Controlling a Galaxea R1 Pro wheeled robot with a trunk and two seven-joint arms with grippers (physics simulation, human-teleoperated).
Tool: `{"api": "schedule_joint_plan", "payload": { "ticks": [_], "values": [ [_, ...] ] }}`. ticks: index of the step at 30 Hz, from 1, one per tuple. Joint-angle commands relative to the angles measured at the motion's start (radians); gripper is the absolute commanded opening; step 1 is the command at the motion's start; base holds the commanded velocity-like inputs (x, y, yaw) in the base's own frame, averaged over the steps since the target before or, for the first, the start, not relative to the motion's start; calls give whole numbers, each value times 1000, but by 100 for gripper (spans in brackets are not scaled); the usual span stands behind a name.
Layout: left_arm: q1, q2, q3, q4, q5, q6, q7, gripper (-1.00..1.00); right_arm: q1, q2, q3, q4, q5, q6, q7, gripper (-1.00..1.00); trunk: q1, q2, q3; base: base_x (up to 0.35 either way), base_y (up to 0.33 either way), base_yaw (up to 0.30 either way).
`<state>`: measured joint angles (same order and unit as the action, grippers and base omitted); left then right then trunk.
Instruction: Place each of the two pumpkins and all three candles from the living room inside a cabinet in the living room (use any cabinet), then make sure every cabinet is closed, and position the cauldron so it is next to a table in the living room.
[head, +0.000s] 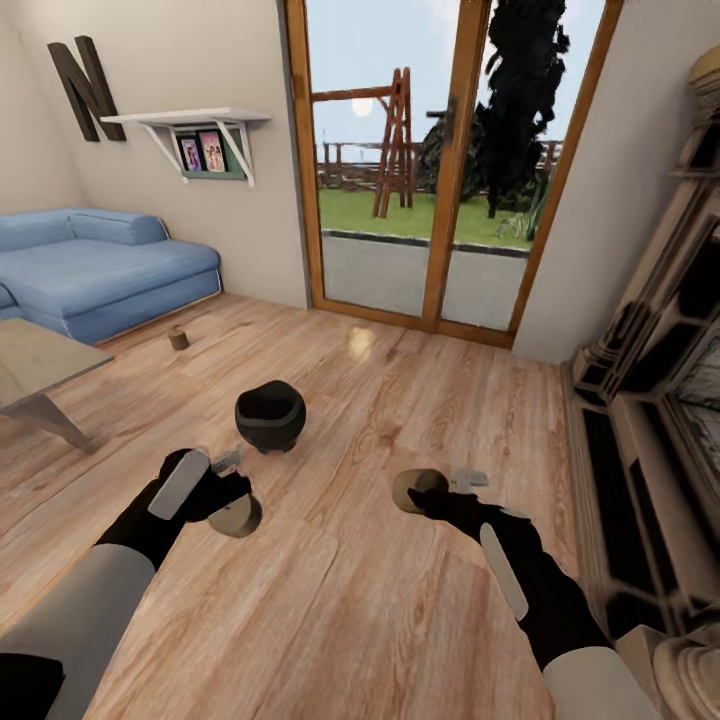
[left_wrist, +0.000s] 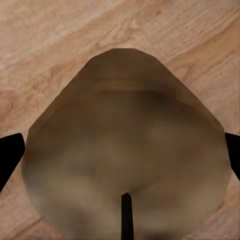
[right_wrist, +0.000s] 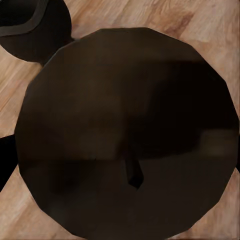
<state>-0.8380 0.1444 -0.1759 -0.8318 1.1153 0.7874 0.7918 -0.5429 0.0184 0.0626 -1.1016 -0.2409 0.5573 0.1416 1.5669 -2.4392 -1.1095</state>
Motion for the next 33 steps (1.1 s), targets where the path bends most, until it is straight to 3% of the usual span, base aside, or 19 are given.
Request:
{"api": "schedule_joint_plan", "payload": {
  "ticks": [1, 3, 4, 8, 9, 11, 17, 26, 33],
  "values": [
    [1, 10, 0, 45, 7, -14, -62, -100, 0, 0, 5, 11, -2, -7, -10, -100, -4, 7, 3, 0, 0, 0],
    [3, 26, 0, 131, -26, -31, -200, -100, 0, 1, 13, 31, -2, -15, -20, -100, -12, 21, 10, 0, 0, 0],
    [3, 33, -1, 189, -86, -53, -296, -100, 0, 1, 22, 47, -1, -17, -23, -100, -16, 28, 13, 0, 0, 0],
    [3, 30, -15, 340, -334, -168, -463, -100, 0, 0, 38, 102, 1, -36, -27, -100, -31, 56, 25, 0, 0, 0],
    [3, 24, -16, 373, -381, -206, -495, -100, 0, 0, 41, 126, 4, -54, -28, -100, -35, 63, 29, 0, 0, 0],
    [4, 10, -18, 448, -442, -279, -554, -100, 0, 0, 47, 200, 28, -120, -29, -100, -42, 77, 35, 0, 0, 0],
    [4, -1, -19, 509, -469, -320, -590, -100, 0, 4, 51, 327, 103, -227, -30, -100, -65, 119, 54, 0, 0, 0],
    [4, 12, -19, 505, -471, -314, -663, -100, 0, 6, 50, 354, 108, -238, -30, -100, -100, 182, 82, 0, 0, 0],
    [4, 16, -19, 510, -471, -313, -673, -100, 0, 5, 52, 425, 111, -287, -30, -100, -127, 231, 104, 0, 0, 0]
  ]
}}
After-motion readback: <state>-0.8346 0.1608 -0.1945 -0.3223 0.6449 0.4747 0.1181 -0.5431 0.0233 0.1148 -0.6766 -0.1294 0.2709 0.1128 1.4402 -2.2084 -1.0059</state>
